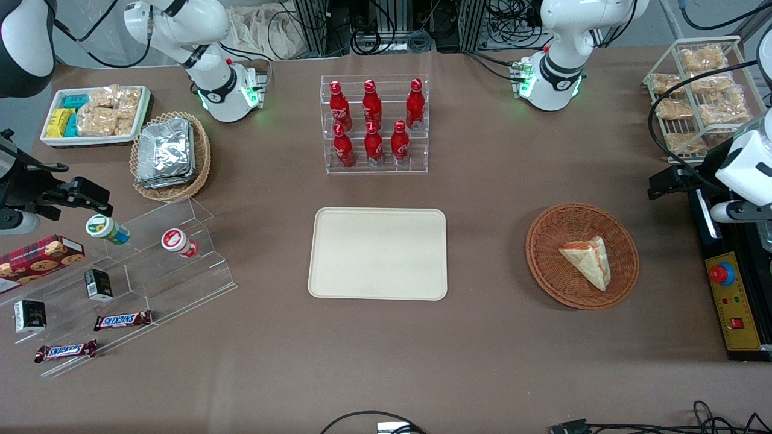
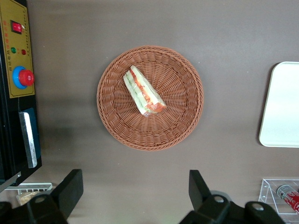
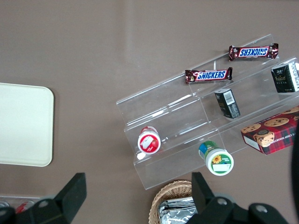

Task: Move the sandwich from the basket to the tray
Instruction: 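Move the left gripper down over the wrapped sandwich in the wicker basket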

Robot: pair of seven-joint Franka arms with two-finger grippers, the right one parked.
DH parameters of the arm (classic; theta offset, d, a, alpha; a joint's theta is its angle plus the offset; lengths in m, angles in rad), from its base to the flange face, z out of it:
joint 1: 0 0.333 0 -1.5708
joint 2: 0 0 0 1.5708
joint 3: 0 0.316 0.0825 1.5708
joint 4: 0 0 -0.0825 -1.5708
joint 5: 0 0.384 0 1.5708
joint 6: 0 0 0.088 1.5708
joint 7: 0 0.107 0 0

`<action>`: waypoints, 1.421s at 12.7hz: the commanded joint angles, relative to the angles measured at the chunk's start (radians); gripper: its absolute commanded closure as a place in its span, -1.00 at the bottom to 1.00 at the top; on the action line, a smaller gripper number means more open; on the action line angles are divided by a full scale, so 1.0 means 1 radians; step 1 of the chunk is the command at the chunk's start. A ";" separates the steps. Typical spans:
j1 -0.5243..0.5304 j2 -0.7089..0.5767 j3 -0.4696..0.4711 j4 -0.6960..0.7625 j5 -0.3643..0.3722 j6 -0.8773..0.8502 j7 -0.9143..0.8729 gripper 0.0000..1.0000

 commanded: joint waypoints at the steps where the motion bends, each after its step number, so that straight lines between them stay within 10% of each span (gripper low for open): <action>1: -0.001 0.012 -0.003 0.029 0.015 -0.024 -0.011 -1.00; 6: 0.008 0.022 0.002 0.018 0.018 -0.024 -0.021 -1.00; 10: 0.011 0.068 0.005 -0.057 0.008 0.041 -0.369 -1.00; 18: 0.005 0.245 0.004 -0.278 0.020 0.485 -0.690 -1.00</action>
